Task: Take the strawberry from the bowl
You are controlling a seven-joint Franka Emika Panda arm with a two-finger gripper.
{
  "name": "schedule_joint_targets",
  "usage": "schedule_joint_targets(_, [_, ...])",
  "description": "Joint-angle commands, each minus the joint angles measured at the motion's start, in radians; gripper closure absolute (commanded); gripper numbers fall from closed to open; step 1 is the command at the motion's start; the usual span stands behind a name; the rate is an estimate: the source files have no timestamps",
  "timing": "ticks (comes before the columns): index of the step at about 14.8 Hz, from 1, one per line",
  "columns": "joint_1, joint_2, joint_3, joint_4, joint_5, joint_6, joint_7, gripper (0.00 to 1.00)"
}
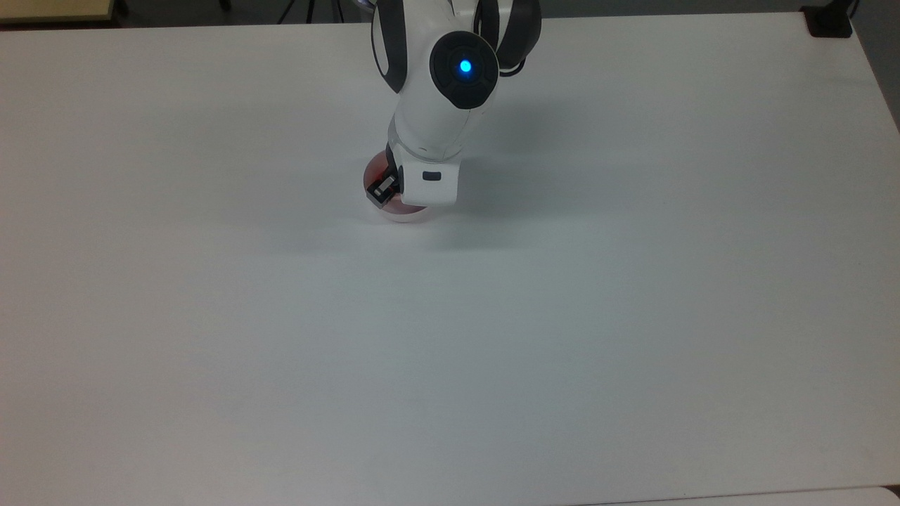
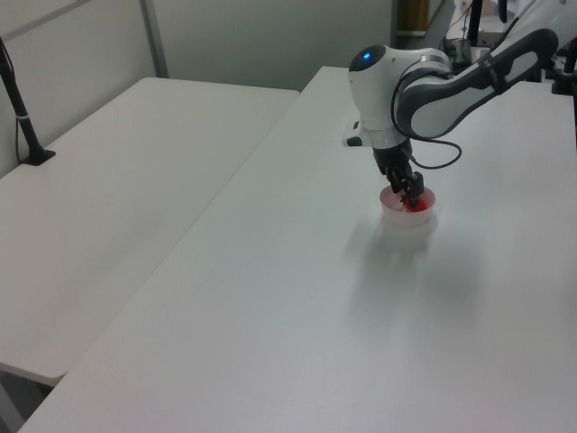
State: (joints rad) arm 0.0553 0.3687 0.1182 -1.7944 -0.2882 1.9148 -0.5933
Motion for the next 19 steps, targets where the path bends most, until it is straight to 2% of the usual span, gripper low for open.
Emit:
schedule_joint_targets(1, [0.008, -0.008, -0.005, -0.016, -0.006, -0.005, 0.007, 0.43])
schedule_joint_targets(10, [0.005, 0.013, -0.005, -0.031, -0.017, 0.062, -0.017, 0.43])
schedule_joint_targets(11, [0.003, 0.013, -0.005, -0.033, -0.017, 0.062, -0.019, 0.48])
schedule_joint_targets(13, [0.003, 0.013, -0.005, -0.034, -0.017, 0.062, -0.019, 0.68])
schedule_joint_targets(15, [0.002, 0.012, -0.005, -0.033, -0.017, 0.062, -0.019, 0.84])
schedule_joint_targets(19, [0.003, -0.004, -0.005, -0.026, -0.009, 0.049, -0.008, 0.86])
